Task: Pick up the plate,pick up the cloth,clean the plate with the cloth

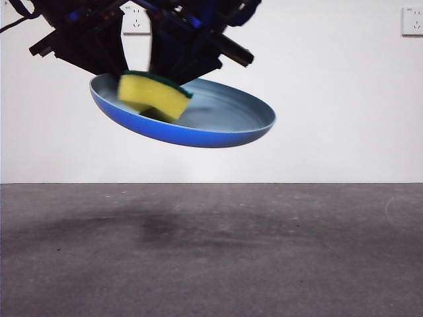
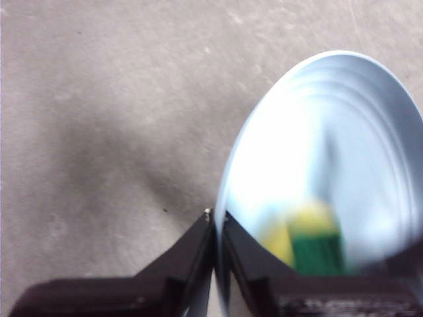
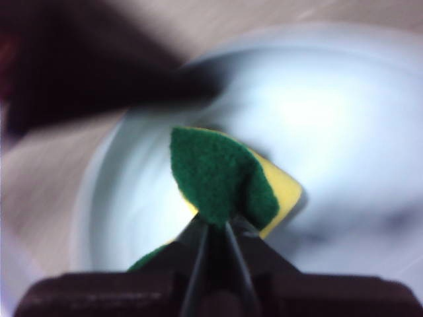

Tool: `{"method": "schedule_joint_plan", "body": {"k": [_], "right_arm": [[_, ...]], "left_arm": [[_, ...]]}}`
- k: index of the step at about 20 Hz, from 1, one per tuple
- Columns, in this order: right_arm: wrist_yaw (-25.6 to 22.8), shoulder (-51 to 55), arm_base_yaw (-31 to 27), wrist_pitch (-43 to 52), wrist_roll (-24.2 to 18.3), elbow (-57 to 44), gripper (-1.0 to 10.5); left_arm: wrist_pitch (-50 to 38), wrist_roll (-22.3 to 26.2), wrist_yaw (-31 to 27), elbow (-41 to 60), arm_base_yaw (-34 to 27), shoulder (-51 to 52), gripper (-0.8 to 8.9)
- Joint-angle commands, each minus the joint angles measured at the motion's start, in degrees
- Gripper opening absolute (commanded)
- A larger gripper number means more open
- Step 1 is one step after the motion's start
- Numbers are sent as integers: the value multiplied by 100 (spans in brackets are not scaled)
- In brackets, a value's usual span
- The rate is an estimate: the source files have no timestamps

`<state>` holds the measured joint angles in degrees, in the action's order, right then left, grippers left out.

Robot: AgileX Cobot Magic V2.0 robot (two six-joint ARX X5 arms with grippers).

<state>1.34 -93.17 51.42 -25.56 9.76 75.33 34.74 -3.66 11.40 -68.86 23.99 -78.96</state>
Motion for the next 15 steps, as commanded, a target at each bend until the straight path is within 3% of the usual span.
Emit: {"method": "schedule_joint_plan", "body": {"k": [1, 4, 8, 12, 15], "right_arm": [[-17, -85, 136, -505, -122, -24, -15], [-527, -85, 162, -1091, -229, -24, -15], [-2262, -81, 52, -1532, -229, -24, -15], [-2704, -81, -107, -1325, -205, -24, -15], [-2671, -81, -212, -809, -188, -24, -15]], "left_arm": [[-157, -87, 262, 13, -160, 0, -8], [-92, -87, 848, 13, -455, 0, -8], [424, 127, 970, 13, -651, 0, -8], [715, 278, 977, 13, -651, 0, -8], [841, 372, 1014, 13, -629, 0, -8]]}}
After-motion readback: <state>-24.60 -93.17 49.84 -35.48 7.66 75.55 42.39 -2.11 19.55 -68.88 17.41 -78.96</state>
